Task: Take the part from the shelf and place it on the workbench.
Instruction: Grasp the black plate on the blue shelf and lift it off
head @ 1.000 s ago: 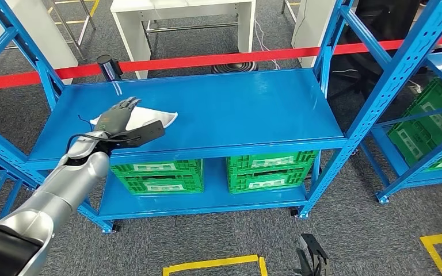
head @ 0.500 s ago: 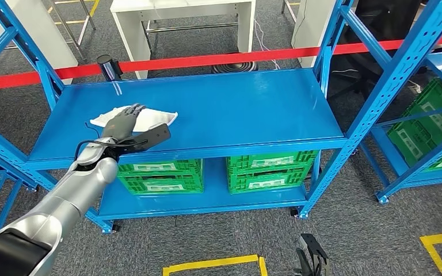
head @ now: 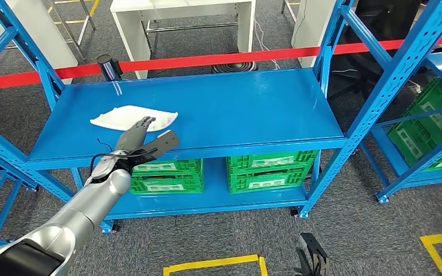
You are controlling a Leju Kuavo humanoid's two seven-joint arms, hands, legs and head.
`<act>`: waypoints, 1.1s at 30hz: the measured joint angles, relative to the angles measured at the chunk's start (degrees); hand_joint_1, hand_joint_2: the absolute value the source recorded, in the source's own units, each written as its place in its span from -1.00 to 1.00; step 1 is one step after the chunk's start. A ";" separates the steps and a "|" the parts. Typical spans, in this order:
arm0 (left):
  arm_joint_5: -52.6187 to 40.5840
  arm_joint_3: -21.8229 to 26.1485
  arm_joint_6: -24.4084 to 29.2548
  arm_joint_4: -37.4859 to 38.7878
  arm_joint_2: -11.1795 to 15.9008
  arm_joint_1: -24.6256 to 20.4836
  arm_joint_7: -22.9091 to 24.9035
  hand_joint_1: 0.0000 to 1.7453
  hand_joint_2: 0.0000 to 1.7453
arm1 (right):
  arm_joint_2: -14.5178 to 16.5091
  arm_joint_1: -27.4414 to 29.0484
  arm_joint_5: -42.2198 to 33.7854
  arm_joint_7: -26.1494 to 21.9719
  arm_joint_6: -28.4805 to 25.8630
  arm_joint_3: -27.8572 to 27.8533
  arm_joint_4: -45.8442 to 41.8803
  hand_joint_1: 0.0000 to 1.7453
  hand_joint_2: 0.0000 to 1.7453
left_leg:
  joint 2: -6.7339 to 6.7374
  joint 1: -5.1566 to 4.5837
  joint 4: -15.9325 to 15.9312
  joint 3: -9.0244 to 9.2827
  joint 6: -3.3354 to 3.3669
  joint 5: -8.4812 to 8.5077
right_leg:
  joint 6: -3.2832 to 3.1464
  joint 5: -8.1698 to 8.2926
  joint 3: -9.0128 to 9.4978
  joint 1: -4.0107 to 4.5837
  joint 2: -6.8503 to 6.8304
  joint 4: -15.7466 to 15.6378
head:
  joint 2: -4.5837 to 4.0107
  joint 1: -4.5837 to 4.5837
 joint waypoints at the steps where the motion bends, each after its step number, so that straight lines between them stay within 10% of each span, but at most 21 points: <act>1: 0.32 0.18 0.17 0.00 -0.11 0.11 0.25 -1.00 -1.00 | 0.00 0.00 0.06 -0.05 0.03 0.00 0.00 -1.00 -1.00 | 0.00 0.00 0.00 0.00 0.00 0.00 | 0.00 0.00 0.00 0.00 0.00 0.00 | 0.00 0.00; 33: 2.66 9.51 17.63 -0.86 -1.73 -0.57 -4.30 -1.00 -1.00 | 0.00 -0.07 1.58 0.63 0.07 0.13 0.00 -1.00 -1.00 | -0.05 0.00 0.04 -0.09 0.08 0.04 | 0.05 0.03 -0.04 0.00 -0.02 0.00 | 0.00 0.00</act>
